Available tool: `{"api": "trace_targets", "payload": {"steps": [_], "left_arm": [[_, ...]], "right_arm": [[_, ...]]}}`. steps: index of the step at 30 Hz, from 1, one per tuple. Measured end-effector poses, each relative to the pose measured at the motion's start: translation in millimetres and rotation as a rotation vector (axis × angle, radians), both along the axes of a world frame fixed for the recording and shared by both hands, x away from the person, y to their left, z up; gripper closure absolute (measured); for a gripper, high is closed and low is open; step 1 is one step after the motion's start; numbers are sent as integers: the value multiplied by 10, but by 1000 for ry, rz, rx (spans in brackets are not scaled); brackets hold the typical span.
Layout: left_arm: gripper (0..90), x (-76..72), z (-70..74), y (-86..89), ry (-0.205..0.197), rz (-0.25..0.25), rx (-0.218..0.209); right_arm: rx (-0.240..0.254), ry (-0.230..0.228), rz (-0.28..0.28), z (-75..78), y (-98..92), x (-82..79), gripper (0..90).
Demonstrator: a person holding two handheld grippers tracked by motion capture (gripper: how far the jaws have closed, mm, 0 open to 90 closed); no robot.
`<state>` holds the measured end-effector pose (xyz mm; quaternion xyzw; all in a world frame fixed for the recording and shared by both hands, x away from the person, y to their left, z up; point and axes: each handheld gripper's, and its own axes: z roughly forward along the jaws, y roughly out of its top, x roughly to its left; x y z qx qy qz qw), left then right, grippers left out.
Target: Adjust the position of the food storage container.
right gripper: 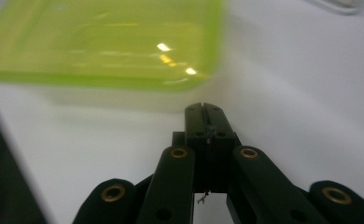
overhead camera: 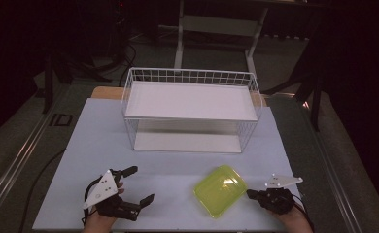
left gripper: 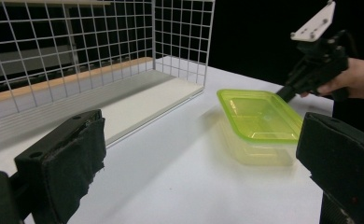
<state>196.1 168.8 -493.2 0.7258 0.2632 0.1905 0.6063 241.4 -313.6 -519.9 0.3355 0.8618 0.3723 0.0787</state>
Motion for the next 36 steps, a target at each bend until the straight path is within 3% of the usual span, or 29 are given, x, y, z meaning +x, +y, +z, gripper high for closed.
{"api": "trace_targets", "payload": {"steps": [7, 13, 21, 31, 36], "left_arm": [[23, 6, 6, -3, -1, -3, -4], [24, 17, 5, 2, -2, -5, -5], [24, 10, 11, 2, -5, -4, -2], [23, 2, 16, 12, -7, -9, -2], [23, 2, 17, 18, -7, -8, -3]], "right_arm": [[-21, 20, 135, -79, 370, -100, 899], [-24, 38, 174, -151, 586, -88, 899], [4, 18, 242, -132, 960, -93, 899], [8, -18, 262, -140, 1385, -14, 899], [10, -31, 265, -143, 1452, -10, 898]]}}
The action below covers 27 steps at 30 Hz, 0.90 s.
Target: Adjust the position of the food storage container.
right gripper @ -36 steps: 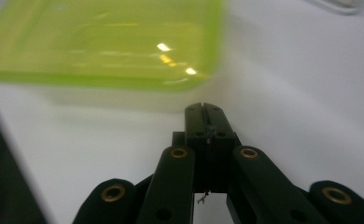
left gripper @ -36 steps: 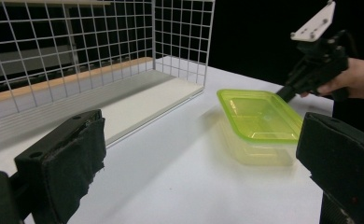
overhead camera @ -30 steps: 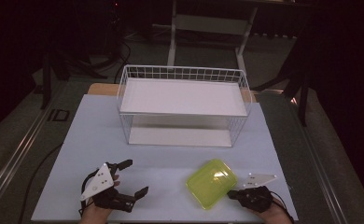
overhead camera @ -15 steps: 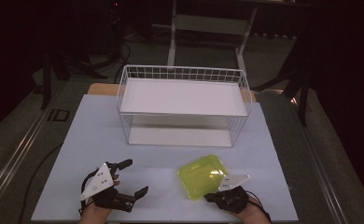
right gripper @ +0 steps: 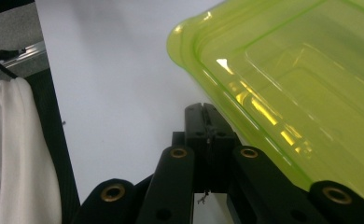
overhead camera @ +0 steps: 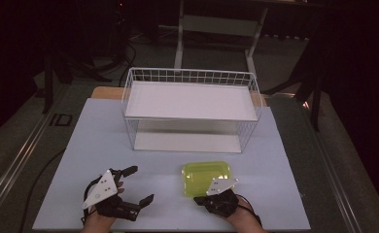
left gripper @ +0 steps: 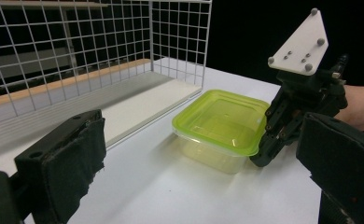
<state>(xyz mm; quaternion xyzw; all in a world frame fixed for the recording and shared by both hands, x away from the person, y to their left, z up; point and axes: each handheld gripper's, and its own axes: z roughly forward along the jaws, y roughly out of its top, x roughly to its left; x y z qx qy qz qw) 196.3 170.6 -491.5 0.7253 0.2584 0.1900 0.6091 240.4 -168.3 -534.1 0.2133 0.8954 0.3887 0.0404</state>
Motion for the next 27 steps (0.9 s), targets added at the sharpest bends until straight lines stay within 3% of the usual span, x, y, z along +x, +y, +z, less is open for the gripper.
{"api": "trace_targets", "payload": {"steps": [8, 13, 17, 19, 22, 23, 24, 27], "left_arm": [[23, 5, 3, -21, -1, -3, 4], [24, 5, -3, -22, 6, -8, 1], [23, 8, -6, -11, 7, -10, 1], [23, 5, -4, -10, 6, -10, 0], [23, 0, -1, -11, 5, -9, 3], [23, 0, -1, -11, 5, -9, 3], [24, -1, -2, -18, 5, -8, 4], [23, 0, -5, -26, 6, -7, 5]], "right_arm": [[14, -20, -31, 24, 90, 32, 898], [27, -5, -18, 44, 222, 62, 887], [42, 6, 6, 118, 205, -27, 888], [64, 8, 9, 199, 136, -82, 891], [65, -54, -6, 357, -38, -119, 897], [65, -54, -6, 357, -38, -119, 897], [64, -93, -64, 477, -253, -81, 898], [56, -120, -152, 557, -527, 2, 899]]}}
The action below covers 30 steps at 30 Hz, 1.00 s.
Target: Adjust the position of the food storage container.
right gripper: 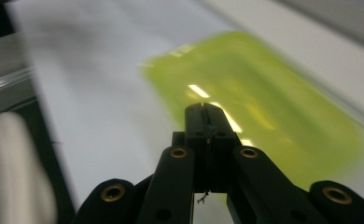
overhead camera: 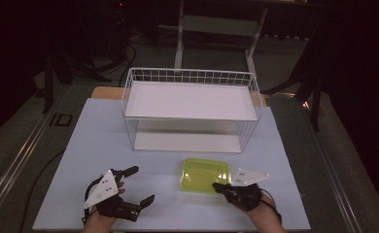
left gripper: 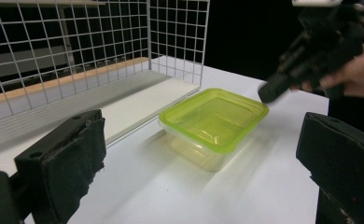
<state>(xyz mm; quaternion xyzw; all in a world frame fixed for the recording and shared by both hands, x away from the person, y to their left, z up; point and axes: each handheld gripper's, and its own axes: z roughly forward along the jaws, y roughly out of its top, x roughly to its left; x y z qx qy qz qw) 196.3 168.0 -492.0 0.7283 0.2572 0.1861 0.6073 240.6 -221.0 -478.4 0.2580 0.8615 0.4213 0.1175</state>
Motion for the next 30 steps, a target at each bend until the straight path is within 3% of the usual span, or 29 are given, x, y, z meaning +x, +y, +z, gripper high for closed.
{"api": "trace_targets", "payload": {"steps": [1, 3, 5, 11, 18, 30], "left_arm": [[24, 0, 0, 0, 0, 0, 0], [23, 3, -5, -5, 1, 0, 1], [24, 8, -9, -8, 4, -1, 2], [23, 26, -27, -23, 17, -2, -2], [23, 16, -36, -30, 20, -2, 5], [24, 25, -44, -26, 28, -7, 7]], "right_arm": [[0, 0, 0, 0, 0, 0, 899], [-26, -15, -102, -15, -293, 99, 899], [-35, 12, -150, -96, -419, 164, 899], [-54, 83, -212, -356, -521, 327, 899], [-80, 103, -177, -550, -377, 440, 899], [-73, 114, -135, -568, -39, 541, 900]]}}
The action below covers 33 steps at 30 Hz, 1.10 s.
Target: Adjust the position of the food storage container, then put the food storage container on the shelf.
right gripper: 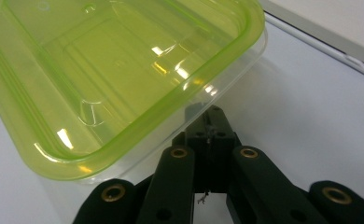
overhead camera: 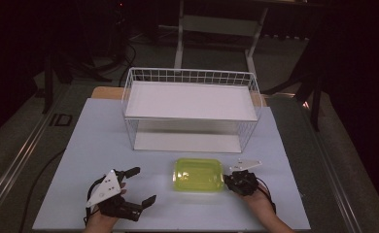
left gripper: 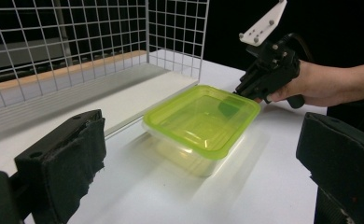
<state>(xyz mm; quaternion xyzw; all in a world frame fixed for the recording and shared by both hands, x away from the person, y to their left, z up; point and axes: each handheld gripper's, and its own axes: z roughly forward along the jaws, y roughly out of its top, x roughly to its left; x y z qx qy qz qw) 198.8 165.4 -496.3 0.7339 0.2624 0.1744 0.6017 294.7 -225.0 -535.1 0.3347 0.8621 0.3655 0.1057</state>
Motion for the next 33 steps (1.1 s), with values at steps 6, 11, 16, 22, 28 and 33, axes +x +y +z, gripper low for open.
{"api": "trace_targets", "payload": {"steps": [6, 11, 16, 22, 28, 33], "left_arm": [[24, -1, -1, 8, 0, -2, 0], [24, 2, -7, 1, 8, -8, 9], [23, 1, -16, 4, 17, -9, 20], [23, 17, -16, 19, 35, 13, 11], [24, 150, 21, -31, 113, 30, 102], [24, 230, 114, -13, 107, 13, 22]], "right_arm": [[11, 5, 33, 23, 193, 40, 900], [14, -4, 57, 35, 319, 44, 899], [7, -22, 45, 62, 284, 52, 867], [11, -61, -13, 176, 88, 27, 811], [120, -94, -30, 427, -99, -132, 278], [172, -61, 0, 530, -104, -166, 134]]}}
